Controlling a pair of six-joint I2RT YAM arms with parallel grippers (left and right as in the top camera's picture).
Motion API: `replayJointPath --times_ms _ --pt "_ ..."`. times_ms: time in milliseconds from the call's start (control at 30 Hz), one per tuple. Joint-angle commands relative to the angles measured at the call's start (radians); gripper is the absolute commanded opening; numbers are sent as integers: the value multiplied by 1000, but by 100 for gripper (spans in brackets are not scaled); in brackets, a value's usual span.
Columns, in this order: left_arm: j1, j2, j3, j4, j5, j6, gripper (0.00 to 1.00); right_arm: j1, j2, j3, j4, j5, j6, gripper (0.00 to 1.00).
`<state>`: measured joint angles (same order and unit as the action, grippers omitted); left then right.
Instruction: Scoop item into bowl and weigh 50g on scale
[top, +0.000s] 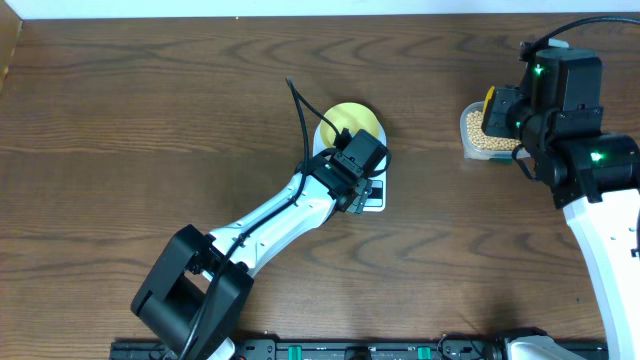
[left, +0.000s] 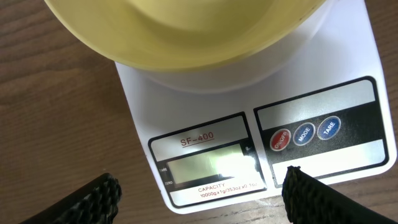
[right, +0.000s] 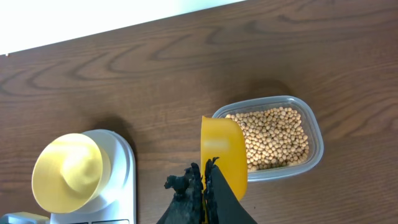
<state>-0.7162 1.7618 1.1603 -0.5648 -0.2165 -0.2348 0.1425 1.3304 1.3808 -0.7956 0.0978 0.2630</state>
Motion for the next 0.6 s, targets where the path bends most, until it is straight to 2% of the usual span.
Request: replayJointPath --times_ms 0,567 --pt "-3 -2 37 -5 -20 13 85 -3 5 17 3 -4 14 1" --pt "-3 31 82 -53 -20 9 85 -3 5 17 3 -3 14 1"
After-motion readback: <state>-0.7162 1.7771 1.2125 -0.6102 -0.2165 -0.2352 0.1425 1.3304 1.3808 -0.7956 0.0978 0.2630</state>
